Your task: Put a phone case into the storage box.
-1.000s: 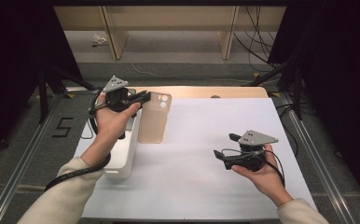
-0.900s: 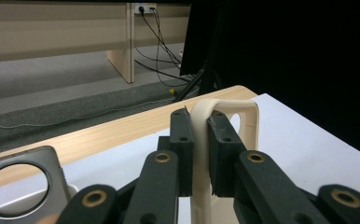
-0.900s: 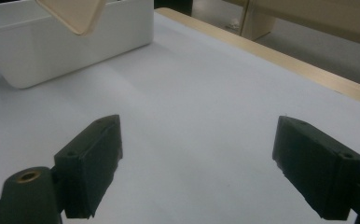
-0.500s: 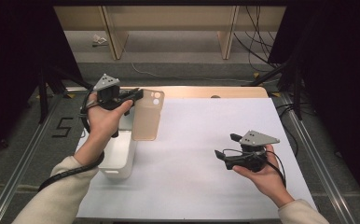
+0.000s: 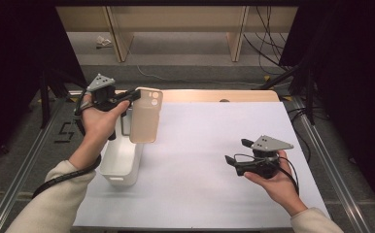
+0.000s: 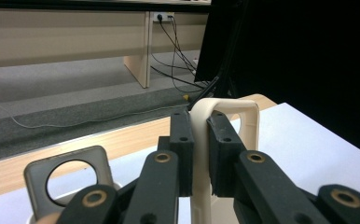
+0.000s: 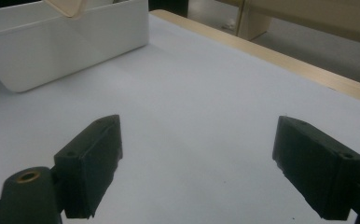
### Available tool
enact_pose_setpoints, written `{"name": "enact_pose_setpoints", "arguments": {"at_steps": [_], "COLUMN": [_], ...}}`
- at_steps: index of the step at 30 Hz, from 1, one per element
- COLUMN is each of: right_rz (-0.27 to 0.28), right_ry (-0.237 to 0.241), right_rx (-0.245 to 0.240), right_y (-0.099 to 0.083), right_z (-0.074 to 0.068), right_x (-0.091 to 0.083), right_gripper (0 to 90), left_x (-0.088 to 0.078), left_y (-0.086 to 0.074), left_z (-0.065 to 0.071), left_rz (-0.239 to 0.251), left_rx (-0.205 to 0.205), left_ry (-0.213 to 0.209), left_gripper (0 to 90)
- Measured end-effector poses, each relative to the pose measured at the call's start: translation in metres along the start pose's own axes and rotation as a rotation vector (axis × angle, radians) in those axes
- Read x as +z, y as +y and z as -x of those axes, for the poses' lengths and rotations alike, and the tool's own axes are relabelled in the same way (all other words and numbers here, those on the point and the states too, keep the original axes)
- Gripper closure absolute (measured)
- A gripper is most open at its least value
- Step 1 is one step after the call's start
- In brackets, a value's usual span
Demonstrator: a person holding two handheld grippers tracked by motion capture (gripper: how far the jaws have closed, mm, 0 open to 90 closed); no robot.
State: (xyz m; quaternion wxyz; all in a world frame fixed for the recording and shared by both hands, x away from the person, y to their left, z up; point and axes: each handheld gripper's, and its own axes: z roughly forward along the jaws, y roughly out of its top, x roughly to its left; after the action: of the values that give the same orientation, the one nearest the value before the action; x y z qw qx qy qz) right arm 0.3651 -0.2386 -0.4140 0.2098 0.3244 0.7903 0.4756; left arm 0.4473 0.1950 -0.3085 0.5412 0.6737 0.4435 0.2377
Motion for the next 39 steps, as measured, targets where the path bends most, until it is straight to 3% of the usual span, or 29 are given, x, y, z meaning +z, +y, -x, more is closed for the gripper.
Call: {"name": "enact_pose_setpoints", "arguments": {"at_steps": [28,31,39], "right_rz": [0.012,0.012,0.014], "right_ry": [-0.014,-0.016,-0.018], "right_rx": [0.023,0.023,0.026], "right_y": [-0.002,-0.002,-0.003], "right_z": [0.004,0.004,0.005], "right_x": [-0.007,-0.007,-0.008], "right_gripper": [16.7,16.7,16.7], "left_x": [-0.004,-0.004,-0.003], "left_y": [0.006,0.006,0.006], "left_z": [-0.024,-0.027,-0.034], "left_rz": [0.008,0.010,0.006], "left_rx": [0.002,-0.012,0.003], "left_ry": [0.024,0.024,0.044], "left_gripper": [81.6,81.6,81.6]}}
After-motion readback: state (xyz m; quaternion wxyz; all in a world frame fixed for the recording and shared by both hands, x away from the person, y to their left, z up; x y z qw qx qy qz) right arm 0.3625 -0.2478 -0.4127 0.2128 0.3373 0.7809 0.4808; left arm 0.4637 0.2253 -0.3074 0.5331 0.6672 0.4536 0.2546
